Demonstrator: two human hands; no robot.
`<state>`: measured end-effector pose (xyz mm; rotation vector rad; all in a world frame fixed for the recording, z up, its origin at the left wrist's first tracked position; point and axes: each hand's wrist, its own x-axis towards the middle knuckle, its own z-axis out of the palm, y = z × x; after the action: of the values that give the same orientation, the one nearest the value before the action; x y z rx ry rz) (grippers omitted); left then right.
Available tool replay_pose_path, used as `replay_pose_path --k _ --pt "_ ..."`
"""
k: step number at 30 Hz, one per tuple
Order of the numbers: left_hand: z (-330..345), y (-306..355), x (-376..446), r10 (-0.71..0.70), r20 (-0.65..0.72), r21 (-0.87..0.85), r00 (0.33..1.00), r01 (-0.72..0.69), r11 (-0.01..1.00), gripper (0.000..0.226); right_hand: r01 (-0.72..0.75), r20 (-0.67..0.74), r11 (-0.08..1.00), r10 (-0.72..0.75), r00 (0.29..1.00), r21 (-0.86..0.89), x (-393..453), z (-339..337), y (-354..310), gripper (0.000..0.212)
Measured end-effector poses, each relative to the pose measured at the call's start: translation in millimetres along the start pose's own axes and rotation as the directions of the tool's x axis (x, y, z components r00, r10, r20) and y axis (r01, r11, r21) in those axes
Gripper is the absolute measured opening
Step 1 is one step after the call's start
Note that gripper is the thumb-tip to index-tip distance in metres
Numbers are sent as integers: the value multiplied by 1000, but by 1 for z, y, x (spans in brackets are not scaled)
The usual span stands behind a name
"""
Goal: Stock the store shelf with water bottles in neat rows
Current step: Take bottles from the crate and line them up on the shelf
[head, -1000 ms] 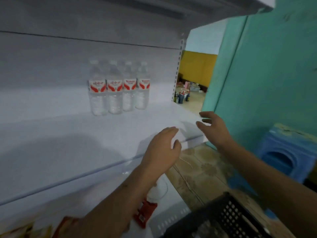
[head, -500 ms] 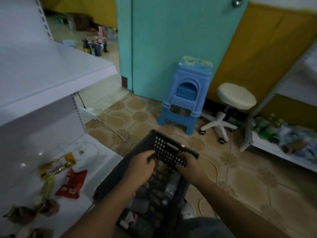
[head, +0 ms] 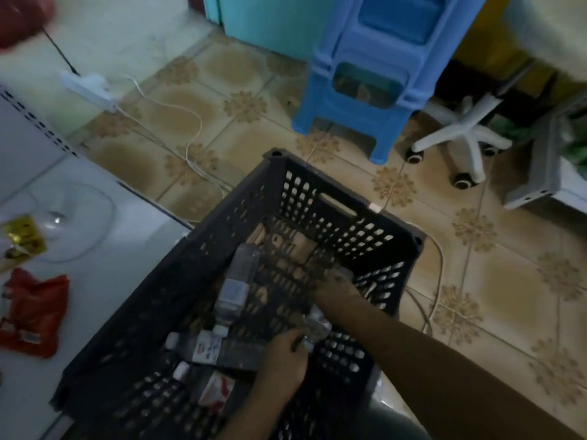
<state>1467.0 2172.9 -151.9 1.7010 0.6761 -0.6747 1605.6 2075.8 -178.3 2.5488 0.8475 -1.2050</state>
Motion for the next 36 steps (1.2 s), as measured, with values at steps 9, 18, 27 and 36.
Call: replay_pose_path --k 9,18,27,36 --pt "21 -47 42 -93 101 -53 990 99 994 34 48 82 997 -43 996 -61 87 39 23 40" --pt "-26 3 -10 -116 -8 -203 993 112 973 35 80 -145 926 -28 989 370 10 -27 -8 67" --pt "-98 80 -181 216 -430 -253 877 -347 903 49 451 -548 472 86 832 758 -187 -129 -115 20" --pt "-170 157 -411 526 -660 33 536 -679 734 63 737 -887 527 75 455 423 -411 -251 -219 24"
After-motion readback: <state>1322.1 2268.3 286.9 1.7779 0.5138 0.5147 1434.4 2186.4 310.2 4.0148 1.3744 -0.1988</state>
